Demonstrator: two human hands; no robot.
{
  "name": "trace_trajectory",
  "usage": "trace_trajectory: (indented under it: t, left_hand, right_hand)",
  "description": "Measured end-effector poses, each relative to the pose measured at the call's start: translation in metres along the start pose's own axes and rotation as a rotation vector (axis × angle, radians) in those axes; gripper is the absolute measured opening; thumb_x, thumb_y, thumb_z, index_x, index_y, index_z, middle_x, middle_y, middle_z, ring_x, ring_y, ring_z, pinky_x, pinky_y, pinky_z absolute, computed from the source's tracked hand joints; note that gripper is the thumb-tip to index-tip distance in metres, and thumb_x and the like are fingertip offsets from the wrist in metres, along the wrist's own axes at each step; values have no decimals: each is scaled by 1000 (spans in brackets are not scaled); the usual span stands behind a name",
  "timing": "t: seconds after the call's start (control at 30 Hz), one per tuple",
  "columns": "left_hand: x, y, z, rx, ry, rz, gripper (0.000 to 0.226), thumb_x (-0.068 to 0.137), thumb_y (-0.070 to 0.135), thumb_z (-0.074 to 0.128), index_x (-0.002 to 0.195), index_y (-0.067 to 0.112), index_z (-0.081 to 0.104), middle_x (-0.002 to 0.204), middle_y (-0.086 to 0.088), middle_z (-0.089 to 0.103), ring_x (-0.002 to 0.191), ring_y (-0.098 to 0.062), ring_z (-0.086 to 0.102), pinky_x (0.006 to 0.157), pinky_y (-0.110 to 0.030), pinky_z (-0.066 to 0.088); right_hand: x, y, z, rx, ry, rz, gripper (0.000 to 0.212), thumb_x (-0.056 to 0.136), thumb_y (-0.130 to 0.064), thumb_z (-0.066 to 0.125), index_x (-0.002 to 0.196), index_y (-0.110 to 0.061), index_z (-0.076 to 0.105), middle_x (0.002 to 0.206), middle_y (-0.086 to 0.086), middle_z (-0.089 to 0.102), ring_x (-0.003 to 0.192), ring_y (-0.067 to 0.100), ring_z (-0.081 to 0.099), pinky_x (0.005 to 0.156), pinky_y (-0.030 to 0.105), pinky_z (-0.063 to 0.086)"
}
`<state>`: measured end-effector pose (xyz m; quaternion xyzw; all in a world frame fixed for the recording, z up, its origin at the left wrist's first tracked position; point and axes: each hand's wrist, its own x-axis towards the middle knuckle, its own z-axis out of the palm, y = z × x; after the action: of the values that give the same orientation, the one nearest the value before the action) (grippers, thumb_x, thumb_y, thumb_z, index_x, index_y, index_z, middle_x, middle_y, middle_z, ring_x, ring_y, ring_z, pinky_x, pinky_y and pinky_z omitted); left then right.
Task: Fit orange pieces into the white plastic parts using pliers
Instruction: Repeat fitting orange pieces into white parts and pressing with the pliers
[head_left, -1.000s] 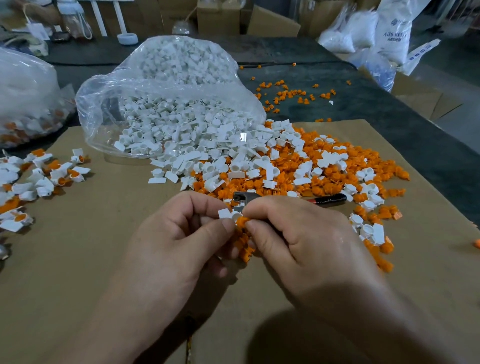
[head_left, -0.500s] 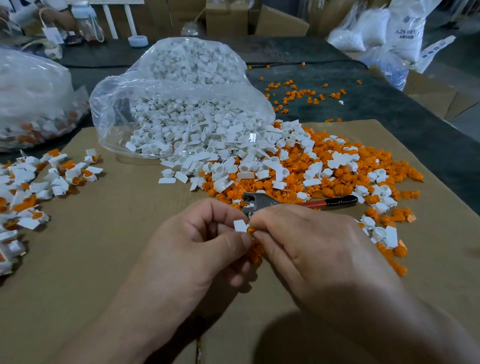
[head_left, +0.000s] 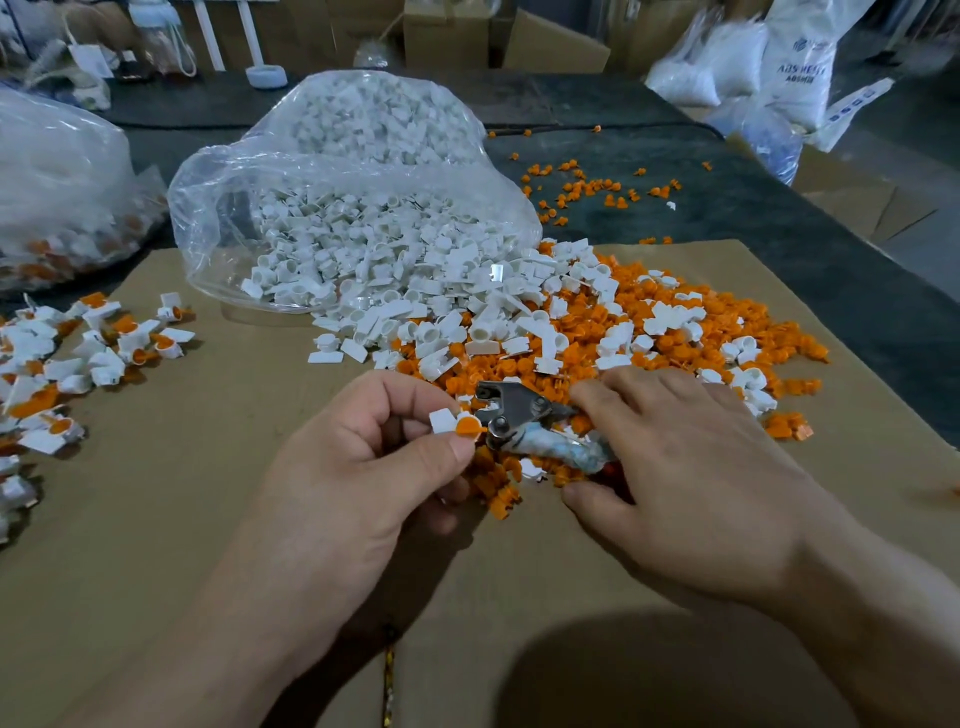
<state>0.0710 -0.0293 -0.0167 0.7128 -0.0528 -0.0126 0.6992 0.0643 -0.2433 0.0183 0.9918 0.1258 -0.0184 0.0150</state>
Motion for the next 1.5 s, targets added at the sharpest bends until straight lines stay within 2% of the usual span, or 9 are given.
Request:
trace_trajectory:
  t: [0.1,0.27,0.37,0.47,0.57,0.7,0.8,1.13,1.5]
  left_hand:
    - [0,-1,-1,-18,-4,1,13,71,22,73,82,28,73,67,-5,65,60,-15,67,51,-22,52]
    - [2,-3,-2,-17,-7,10,13,71,23,74,83,28,74,66,-2,66,60,-14,67,49,-23,51]
    - [3,-5,-3,-18,-3,12,14,70,23,74,83,28,74,67,-2,66,61,-15,67,49,-24,51]
    - [3,-4,-4,-25,-6,24,18,65,28,79,82,30,74,69,-2,67,62,-14,68,49,-23,51]
    - [3,-3,-4,-71,29,46,26,58,39,78,82,29,74,68,-4,66,60,-14,66,48,-22,51]
    - [6,-2,-4,-145,95,88,25,58,33,78,82,29,74,61,1,62,55,-9,64,46,-20,50]
    - [7,-1,-6,-153,96,114,21,61,23,78,81,29,75,59,3,61,52,-5,61,44,-19,50]
    - [8,-4,-11,-109,100,189,18,65,32,73,83,32,75,55,7,60,52,-7,60,45,-20,51]
    - [9,-6,-15,-20,1,269,17,72,33,70,89,29,72,67,3,62,57,-12,58,50,-21,48]
  right_hand:
    - [1,4,-1,-7,-32,-25,74,76,-72,17,141,-38,17,137,-10,35,125,15,33,106,37,29]
    - [3,11,-2,-22,-64,-34,77,71,-76,16,139,-39,17,132,-11,41,118,15,37,101,34,32]
    - [4,6,-3,-60,-32,-30,64,81,-68,24,137,-37,29,123,-11,49,112,14,42,99,36,33]
    - [6,4,-6,-26,70,1,42,83,-54,34,118,-35,46,99,-12,54,92,11,46,87,34,36]
    - [6,4,-14,111,154,19,35,77,-48,36,105,-33,51,84,-14,53,78,10,45,74,34,36]
    - [0,0,-19,222,190,-56,30,74,-46,40,97,-33,54,78,-13,54,76,12,48,73,38,40]
    - [0,-4,-17,271,147,-79,30,75,-46,41,99,-34,54,85,-13,58,83,13,51,78,38,42]
    - [-3,-5,-19,310,107,-113,41,73,-52,33,107,-39,52,93,-17,58,91,9,50,86,36,39]
    - [-3,-2,-18,299,62,-154,49,73,-52,33,119,-41,49,104,-22,56,101,4,47,94,31,34]
